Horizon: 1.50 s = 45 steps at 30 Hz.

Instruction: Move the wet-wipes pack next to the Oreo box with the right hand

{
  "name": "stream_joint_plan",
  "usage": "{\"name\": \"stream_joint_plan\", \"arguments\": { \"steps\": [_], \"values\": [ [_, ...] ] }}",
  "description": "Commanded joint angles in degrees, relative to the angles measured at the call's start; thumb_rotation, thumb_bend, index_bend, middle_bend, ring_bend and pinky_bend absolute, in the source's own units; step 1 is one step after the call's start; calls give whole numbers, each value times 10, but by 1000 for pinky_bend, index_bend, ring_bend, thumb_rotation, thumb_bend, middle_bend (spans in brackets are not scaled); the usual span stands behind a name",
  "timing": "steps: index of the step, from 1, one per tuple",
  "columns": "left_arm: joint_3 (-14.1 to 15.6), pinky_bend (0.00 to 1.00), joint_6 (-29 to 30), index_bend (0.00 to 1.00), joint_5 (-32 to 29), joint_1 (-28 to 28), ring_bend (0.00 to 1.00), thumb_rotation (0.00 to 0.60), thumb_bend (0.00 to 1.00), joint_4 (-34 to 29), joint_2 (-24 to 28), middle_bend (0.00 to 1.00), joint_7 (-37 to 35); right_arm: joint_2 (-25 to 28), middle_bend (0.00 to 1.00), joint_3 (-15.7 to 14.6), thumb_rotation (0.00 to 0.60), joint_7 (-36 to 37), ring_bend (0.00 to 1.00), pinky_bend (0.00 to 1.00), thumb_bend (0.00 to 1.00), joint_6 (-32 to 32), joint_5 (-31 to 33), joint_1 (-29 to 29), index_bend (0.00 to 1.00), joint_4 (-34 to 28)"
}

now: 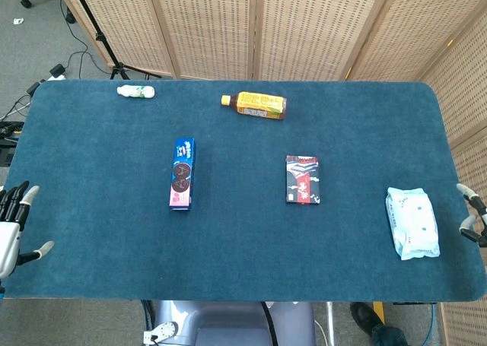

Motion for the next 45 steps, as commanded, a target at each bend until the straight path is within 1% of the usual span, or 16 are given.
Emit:
{"name": "stream_joint_plan", "arguments": {
  "steps": [1, 4, 8, 11, 17, 20, 25, 26, 28, 29, 32, 38, 45],
  "values": [
    [0, 0, -3, 0, -2, -1, 0, 600, 0, 0, 0, 0, 1, -12, 0, -35, 600, 43, 0, 0, 1000, -14, -35, 13, 0, 32],
    [-1, 0, -4, 0, -3, -2, 0, 600, 0, -1, 0, 0, 3, -8, 0, -48, 600, 50, 0, 0, 1000, -6, -52, 18, 0, 31],
    [0, 0, -2, 0, -1, -1, 0, 600, 0, -1, -2, 0, 5, -2, 0, -59, 600, 54, 0, 0, 1000, 11, -66, 23, 0, 16],
    [1, 0, -3, 0, 0, -1, 0, 600, 0, 0, -3, 0, 6, 3, 0, -67, 600, 42, 0, 0, 1000, 19, -76, 28, 0, 0],
    [3, 0, -5, 0, 0, -1, 0, 600, 0, -1, -1, 0, 5, 7, 0, -68, 600, 16, 0, 0, 1000, 1, -62, 36, 0, -22],
    [4, 0, -5, 0, 2, -1, 0, 600, 0, -2, -2, 0, 7, 7, 0, -74, 600, 6, 0, 0, 1000, -15, -59, 43, 0, -31],
    [3, 0, -6, 0, -1, -1, 0, 600, 0, -2, -2, 0, 8, 11, 0, -78, 600, 8, 0, 1, 1000, -18, -59, 49, 0, -42],
    [3, 0, -7, 0, -1, -1, 0, 600, 0, -3, -2, 0, 8, 13, 0, -80, 600, 12, 0, 11, 1000, -15, -62, 50, 0, -45],
    [3, 0, -7, 0, -2, -1, 0, 600, 0, -3, -2, 0, 9, 19, 0, -86, 600, 23, 0, 77, 1000, -4, -70, 54, 0, -54],
    [3, 0, -8, 0, -2, -2, 0, 600, 0, -2, -3, 0, 10, 23, 0, -90, 600, 35, 0, 135, 1000, 6, -80, 57, 0, -63],
    [3, 0, -9, 0, -3, -2, 0, 600, 0, -3, -3, 0, 11, 34, 0, -102, 600, 62, 0, 220, 1000, 21, -102, 67, 0, -76],
    [3, 0, -10, 0, -4, -2, 0, 600, 0, -3, -3, 0, 12, 47, 0, -117, 600, 74, 0, 258, 1000, 41, -130, 87, 0, -103],
    [3, 0, -10, 0, -4, -2, 0, 600, 0, -4, -1, 0, 8, 62, 0, -126, 600, 67, 0, 260, 1000, 45, -148, 117, 0, -160]
  ]
}}
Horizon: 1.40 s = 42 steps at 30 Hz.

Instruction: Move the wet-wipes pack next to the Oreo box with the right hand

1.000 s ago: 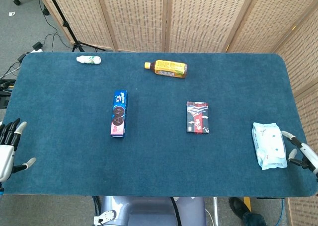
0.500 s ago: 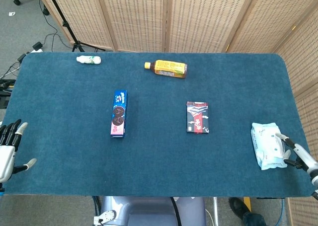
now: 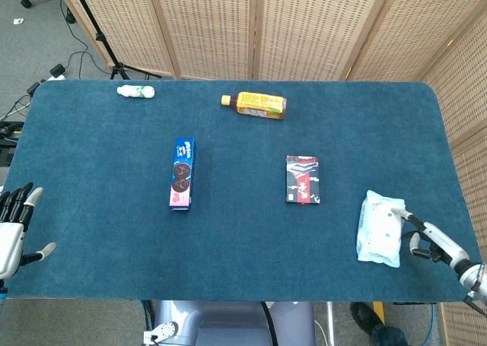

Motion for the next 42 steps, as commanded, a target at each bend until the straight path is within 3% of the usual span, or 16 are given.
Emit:
{"name": "stream_joint_plan", "arguments": {
  "steps": [1, 21, 35, 42],
  "values": [
    [0, 0, 0, 0, 0, 0, 0, 600, 0, 0, 0, 0, 0, 8, 0, -5, 600, -7, 0, 260, 1000, -1, -8, 16, 0, -24],
    [-1, 0, -6, 0, -4, -3, 0, 600, 0, 0, 4, 0, -7, 45, 0, -19, 600, -125, 0, 260, 1000, -69, -15, 98, 0, -189],
    [-2, 0, -7, 0, -6, -3, 0, 600, 0, 0, 10, 0, -20, 29, 0, 20, 600, -237, 0, 260, 1000, -152, 51, 151, 0, -304],
    [-2, 0, -9, 0, -6, -4, 0, 600, 0, 1, 11, 0, -25, 37, 0, 42, 600, -260, 0, 260, 1000, -174, 84, 171, 0, -343]
  ]
}}
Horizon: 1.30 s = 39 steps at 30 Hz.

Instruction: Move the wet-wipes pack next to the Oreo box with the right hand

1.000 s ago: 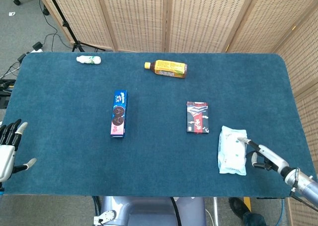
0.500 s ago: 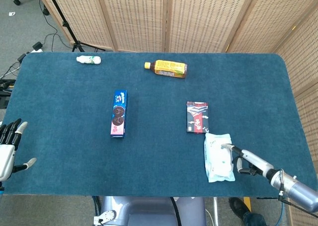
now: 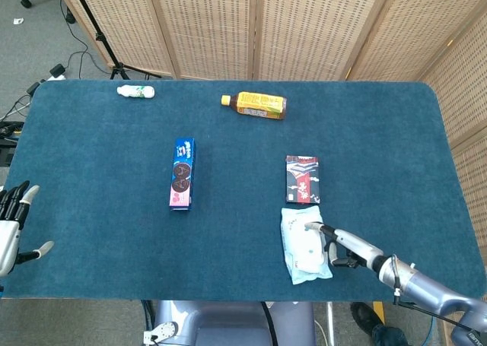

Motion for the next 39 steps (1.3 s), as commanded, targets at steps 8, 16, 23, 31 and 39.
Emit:
{"name": "stream_joint_plan", "arguments": {
  "steps": [8, 16, 23, 31, 39],
  "values": [
    [-1, 0, -3, 0, -3, -1, 0, 600, 0, -1, -1, 0, 4, -9, 0, 20, 600, -20, 0, 260, 1000, -44, 27, 29, 0, -30],
    [-2, 0, -8, 0, -7, -4, 0, 600, 0, -1, -2, 0, 8, -29, 0, 50, 600, -37, 0, 260, 1000, -77, 57, 55, 0, -59],
    [-2, 0, -8, 0, -8, -4, 0, 600, 0, -2, -1, 0, 7, -50, 0, 79, 600, -68, 0, 260, 1000, -126, 105, 84, 0, -75],
    [-2, 0, -9, 0, -8, -5, 0, 600, 0, -1, 1, 0, 1, -77, 0, 122, 600, -139, 0, 260, 1000, -144, 186, 102, 2, -85],
    [-4, 0, -13, 0, -13, -6, 0, 600, 0, -1, 4, 0, -5, -58, 0, 135, 600, -203, 0, 248, 893, -109, 192, 86, 5, -117]
  ]
}}
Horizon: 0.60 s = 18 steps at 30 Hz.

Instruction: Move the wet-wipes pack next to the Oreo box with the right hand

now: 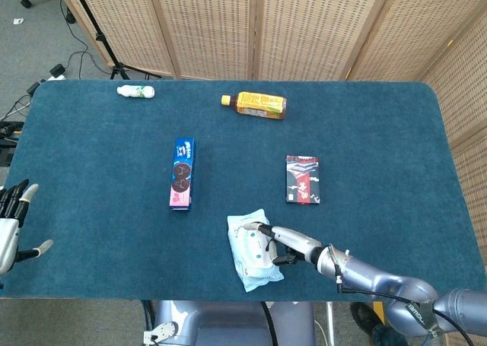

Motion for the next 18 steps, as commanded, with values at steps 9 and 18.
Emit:
{"name": "stream_joint_plan", "arguments": {
  "steps": [9, 18],
  "values": [
    [4, 0, -3, 0, 5, -2, 0, 600, 0, -4, -2, 0, 14, 20, 0, -10, 600, -243, 0, 8, 0, 168, -142, -74, 0, 8],
    [2, 0, -12, 0, -4, -6, 0, 600, 0, -7, -5, 0, 26, -20, 0, -44, 600, -433, 0, 0, 0, 283, -291, -121, 0, 72]
  ]
}}
